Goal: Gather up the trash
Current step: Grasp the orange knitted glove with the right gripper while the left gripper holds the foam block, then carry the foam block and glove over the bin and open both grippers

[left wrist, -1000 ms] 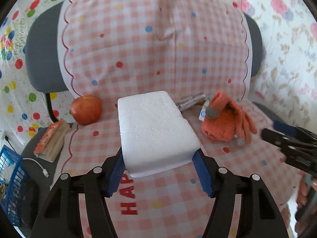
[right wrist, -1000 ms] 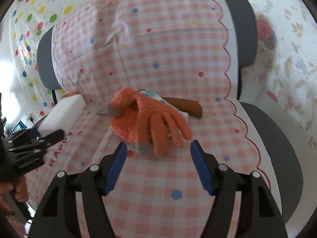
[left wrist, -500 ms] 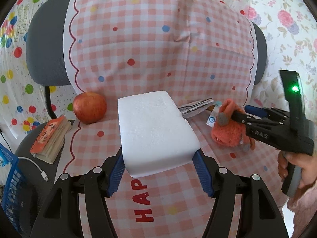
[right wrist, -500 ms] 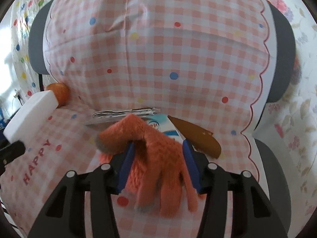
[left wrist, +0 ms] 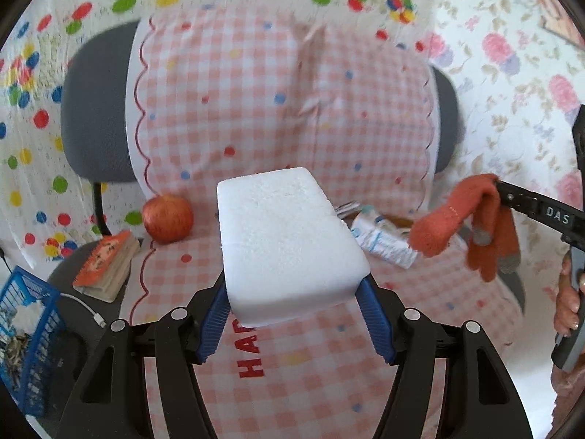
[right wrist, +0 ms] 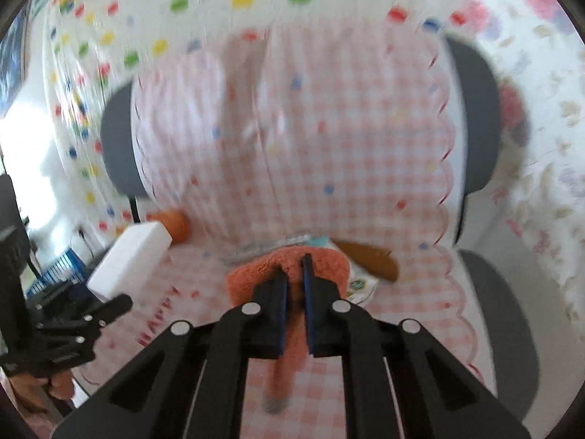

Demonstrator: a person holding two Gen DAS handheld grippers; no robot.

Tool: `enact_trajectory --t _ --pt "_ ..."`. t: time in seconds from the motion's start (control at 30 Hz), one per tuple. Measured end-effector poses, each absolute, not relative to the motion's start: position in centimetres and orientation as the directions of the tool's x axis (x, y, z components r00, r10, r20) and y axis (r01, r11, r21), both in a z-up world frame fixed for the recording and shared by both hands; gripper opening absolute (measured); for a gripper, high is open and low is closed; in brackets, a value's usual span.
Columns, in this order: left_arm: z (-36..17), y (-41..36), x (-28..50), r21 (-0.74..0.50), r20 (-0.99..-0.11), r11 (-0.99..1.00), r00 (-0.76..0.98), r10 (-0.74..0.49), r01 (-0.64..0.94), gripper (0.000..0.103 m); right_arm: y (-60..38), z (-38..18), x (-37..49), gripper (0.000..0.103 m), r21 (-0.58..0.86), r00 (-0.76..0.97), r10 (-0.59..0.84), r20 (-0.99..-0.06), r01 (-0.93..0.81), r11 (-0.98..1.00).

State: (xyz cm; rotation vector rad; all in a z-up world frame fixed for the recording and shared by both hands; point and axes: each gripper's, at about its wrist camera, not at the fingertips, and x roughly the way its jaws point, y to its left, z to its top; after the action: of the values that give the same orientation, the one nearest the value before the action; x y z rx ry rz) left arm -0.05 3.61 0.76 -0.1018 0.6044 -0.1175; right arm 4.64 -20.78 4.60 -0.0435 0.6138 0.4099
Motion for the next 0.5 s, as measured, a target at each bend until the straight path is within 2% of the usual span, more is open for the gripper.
enact_trajectory --t 0.17,0.5 --pt "1.1 2.3 -3.0 -0.155 -0.541 0.978 0.817 -0.202 0.140 0.065 -21.6 5.7 0.4 0.008 0.045 0.771 0.317 -0.553 -0.353 0.935" --pt "-1.5 -2.0 -7.2 -0.144 -0.573 0.952 0.761 -0.302 0.270 0.065 -24.6 2.2 -5.1 0.008 0.139 0.738 0.320 -0.593 -0.298 0.944"
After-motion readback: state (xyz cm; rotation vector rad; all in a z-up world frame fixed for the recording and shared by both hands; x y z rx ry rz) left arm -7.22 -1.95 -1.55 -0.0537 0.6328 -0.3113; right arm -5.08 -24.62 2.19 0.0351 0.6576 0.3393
